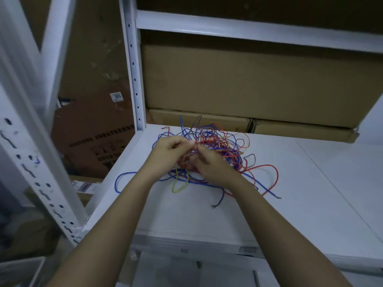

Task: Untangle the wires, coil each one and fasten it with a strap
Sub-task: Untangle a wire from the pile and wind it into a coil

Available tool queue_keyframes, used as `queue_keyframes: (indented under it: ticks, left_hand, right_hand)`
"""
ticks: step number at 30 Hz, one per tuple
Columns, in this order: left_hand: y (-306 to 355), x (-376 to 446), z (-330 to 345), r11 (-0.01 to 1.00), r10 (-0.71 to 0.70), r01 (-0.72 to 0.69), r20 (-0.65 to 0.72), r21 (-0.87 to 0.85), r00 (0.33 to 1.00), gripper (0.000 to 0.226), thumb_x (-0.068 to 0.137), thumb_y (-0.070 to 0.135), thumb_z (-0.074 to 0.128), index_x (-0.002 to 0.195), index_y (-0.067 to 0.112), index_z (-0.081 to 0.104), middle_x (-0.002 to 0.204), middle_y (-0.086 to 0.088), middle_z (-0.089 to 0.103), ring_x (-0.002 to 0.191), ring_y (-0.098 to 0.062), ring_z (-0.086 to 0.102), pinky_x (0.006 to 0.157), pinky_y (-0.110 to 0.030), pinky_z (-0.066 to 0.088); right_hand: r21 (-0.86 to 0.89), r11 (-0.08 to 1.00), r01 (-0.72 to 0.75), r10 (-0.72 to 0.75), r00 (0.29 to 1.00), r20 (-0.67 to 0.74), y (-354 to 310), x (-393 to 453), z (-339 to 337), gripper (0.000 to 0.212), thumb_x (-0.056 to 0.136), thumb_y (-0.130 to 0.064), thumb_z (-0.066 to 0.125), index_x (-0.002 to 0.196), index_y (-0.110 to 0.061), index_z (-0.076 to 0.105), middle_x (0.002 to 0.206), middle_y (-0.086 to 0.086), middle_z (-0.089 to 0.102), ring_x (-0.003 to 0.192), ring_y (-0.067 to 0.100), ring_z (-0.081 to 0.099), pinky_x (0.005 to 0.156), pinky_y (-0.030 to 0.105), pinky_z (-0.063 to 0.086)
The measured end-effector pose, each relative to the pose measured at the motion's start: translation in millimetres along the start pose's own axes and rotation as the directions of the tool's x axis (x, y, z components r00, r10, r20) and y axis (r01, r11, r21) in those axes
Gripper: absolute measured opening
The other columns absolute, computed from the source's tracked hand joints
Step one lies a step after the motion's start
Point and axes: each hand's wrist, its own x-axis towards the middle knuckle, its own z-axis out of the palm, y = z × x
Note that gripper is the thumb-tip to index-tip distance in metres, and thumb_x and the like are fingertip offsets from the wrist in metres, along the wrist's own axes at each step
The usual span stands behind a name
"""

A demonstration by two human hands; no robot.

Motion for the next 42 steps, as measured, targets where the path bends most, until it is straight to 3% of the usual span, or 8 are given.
queue_keyframes:
  ticks: [3, 8, 12, 16, 22, 28, 37, 42]
  left_hand:
    - [17, 13, -6, 0.990, -0.036, 0.033, -0.021, -0.134, 0.999, 0.022, 0.093, 0.020, 0.060, 0.079, 0.010, 0.073, 0.048, 0.010, 0.040, 0.044, -0.004, 0.039, 0.048, -0.016, 0.038]
    - [52, 37, -14, 0.965, -0.050, 0.045, -0.013, -0.259, 0.999, 0.026, 0.097, 0.029, 0.053, 0.090, 0.015, 0.073, 0.052, 0.012, 0.033, 0.044, -0.003, 0.027, 0.043, -0.014, 0.024]
    - [85, 61, -11, 0.900, -0.023, 0.055, 0.078, -0.433, 0.997, 0.029, 0.102, 0.018, 0.038, 0.108, 0.008, 0.065, 0.054, 0.011, 0.039, 0.044, -0.004, 0.022, 0.044, -0.018, 0.018]
    - [106, 74, -4, 0.937, 0.004, 0.001, 0.012, -0.349, 1.000, 0.025, 0.102, 0.023, 0.042, 0.089, 0.014, 0.062, 0.053, 0.011, 0.038, 0.045, -0.004, 0.024, 0.045, -0.019, 0.018]
    - [122, 79, -19, 0.881, 0.021, 0.006, 0.051, -0.473, 0.998, 0.022, 0.099, 0.028, 0.049, 0.087, 0.013, 0.061, 0.050, 0.011, 0.032, 0.040, -0.003, 0.022, 0.035, -0.015, 0.017]
    - [123, 75, -30, 0.780, 0.023, -0.020, -0.003, -0.625, 1.000, 0.027, 0.103, 0.018, 0.036, 0.111, 0.008, 0.060, 0.053, 0.010, 0.039, 0.039, -0.002, 0.024, 0.037, -0.015, 0.018]
    - [130, 80, -39, 0.815, 0.078, -0.090, -0.045, -0.573, 0.996, 0.021, 0.103, 0.014, 0.036, 0.108, 0.011, 0.056, 0.058, 0.006, 0.048, 0.042, -0.004, 0.032, 0.040, -0.015, 0.028]
    - [127, 74, -46, 0.867, 0.060, -0.065, -0.026, -0.494, 0.998, 0.018, 0.102, 0.021, 0.041, 0.104, 0.016, 0.058, 0.056, 0.007, 0.043, 0.041, -0.003, 0.030, 0.036, -0.014, 0.023]
  right_hand:
    - [0.140, 0.989, -0.055, 0.063, 0.997, -0.051, 3, 12, -8, 0.034, 0.102, -0.023, 0.044, 0.086, -0.003, 0.066, 0.060, 0.000, 0.055, 0.057, 0.014, 0.051, 0.061, 0.028, 0.039]
    - [0.463, 0.858, -0.224, 0.212, 0.974, 0.077, -16, 33, -47, 0.050, 0.094, -0.053, 0.046, 0.067, -0.013, 0.057, 0.049, -0.004, 0.023, 0.045, 0.012, 0.021, 0.053, 0.027, 0.024]
    - [0.737, 0.667, -0.109, 0.143, 0.990, 0.017, -64, 52, -88, 0.044, 0.097, -0.040, 0.045, 0.060, -0.016, 0.047, 0.044, -0.010, 0.018, 0.036, 0.005, 0.015, 0.044, 0.021, 0.022]
    - [0.923, 0.371, 0.097, 0.000, 0.994, -0.105, -104, 56, -119, 0.021, 0.086, -0.027, 0.050, 0.070, -0.013, 0.050, 0.046, -0.009, 0.027, 0.034, 0.002, 0.018, 0.034, 0.016, 0.011]
    - [0.304, 0.952, -0.039, 0.141, 0.936, -0.321, -81, 49, -110, 0.030, 0.100, -0.037, 0.043, 0.081, -0.022, 0.060, 0.053, -0.017, 0.049, 0.057, 0.001, 0.038, 0.053, 0.020, 0.028]
    - [0.027, 0.993, -0.119, 0.122, 0.985, -0.124, -73, 47, -97, 0.037, 0.103, -0.035, 0.036, 0.082, -0.019, 0.061, 0.061, -0.019, 0.052, 0.063, -0.002, 0.040, 0.060, 0.018, 0.031]
    - [0.420, 0.817, 0.395, -0.063, 0.785, -0.616, -148, 80, -134, 0.032, 0.103, -0.030, 0.036, 0.084, -0.020, 0.059, 0.048, -0.012, 0.033, 0.042, 0.004, 0.025, 0.042, 0.019, 0.022]
    - [0.191, 0.981, 0.022, 0.077, 0.865, -0.497, -97, 82, -110, 0.025, 0.102, -0.026, 0.040, 0.103, -0.017, 0.063, 0.093, -0.007, 0.058, 0.082, 0.005, 0.052, 0.078, 0.022, 0.040]
